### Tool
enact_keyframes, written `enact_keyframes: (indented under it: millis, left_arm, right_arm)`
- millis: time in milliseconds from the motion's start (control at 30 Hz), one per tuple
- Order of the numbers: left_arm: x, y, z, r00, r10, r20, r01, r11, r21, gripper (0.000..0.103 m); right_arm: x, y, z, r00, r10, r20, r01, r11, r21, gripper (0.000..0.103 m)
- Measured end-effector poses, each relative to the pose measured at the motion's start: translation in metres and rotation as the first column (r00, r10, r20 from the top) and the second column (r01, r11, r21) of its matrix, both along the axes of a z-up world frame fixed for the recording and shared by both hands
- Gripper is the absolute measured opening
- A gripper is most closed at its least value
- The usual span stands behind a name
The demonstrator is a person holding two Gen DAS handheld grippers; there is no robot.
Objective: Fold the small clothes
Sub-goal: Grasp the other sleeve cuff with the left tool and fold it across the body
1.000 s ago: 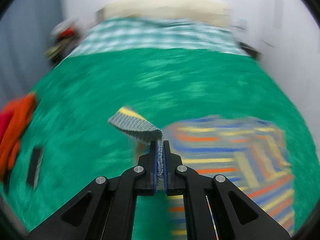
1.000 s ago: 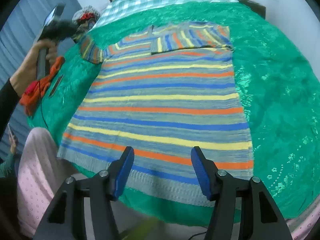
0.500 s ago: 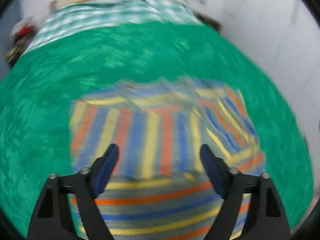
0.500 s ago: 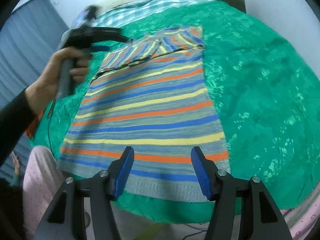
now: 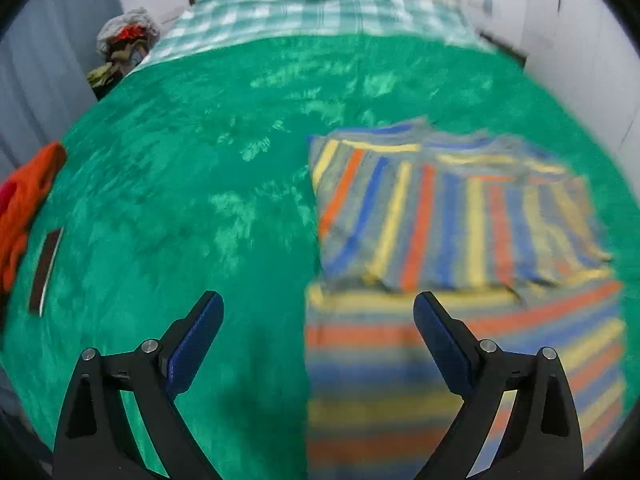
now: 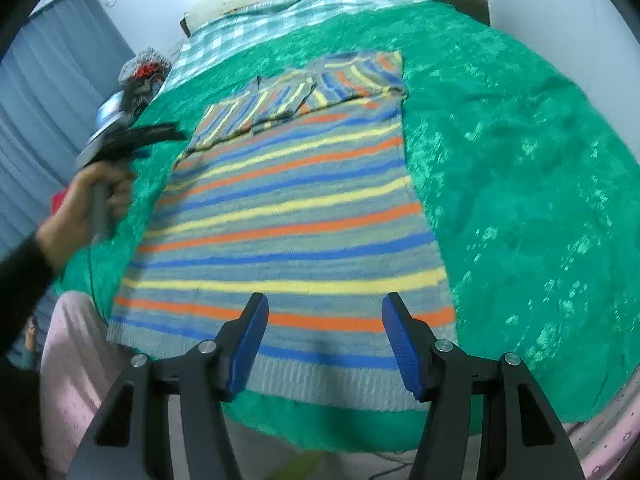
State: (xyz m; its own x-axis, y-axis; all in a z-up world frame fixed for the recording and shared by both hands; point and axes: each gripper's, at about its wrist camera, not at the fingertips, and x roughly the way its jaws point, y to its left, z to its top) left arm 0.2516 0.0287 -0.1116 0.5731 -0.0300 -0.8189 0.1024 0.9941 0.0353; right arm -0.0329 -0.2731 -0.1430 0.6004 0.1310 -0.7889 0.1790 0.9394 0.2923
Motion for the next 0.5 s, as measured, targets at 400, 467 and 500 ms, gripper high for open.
enact_keyframes:
  millis: [400, 467, 500]
  left_arm:
    - [-0.133, -0.008, -0.045, 0.994, 0.036, -0.104, -0.048, 0.993, -0.111, 0.099]
    - [-0.133, -0.014, -0.038, 0.998, 0.010, -0.066, -0.015, 0.997, -0.081, 0.099]
    - [-0.138, -0.016, -0.037, 0.998, 0.002, -0.058, -0.006, 0.998, -0.067, 0.099]
  right_arm:
    - [0.005, -0.027, -0.009, 0.986, -0.168, -0.008, 0.168, 0.985, -0.024, 0.078]
    - [0.001, -0.024, -0.008, 0.986, -0.169, -0.001, 0.169, 0.985, -0.029, 0.078]
    - [-0.001, -0.022, -0.007, 0.986, -0.168, 0.005, 0.168, 0.985, -0.028, 0.078]
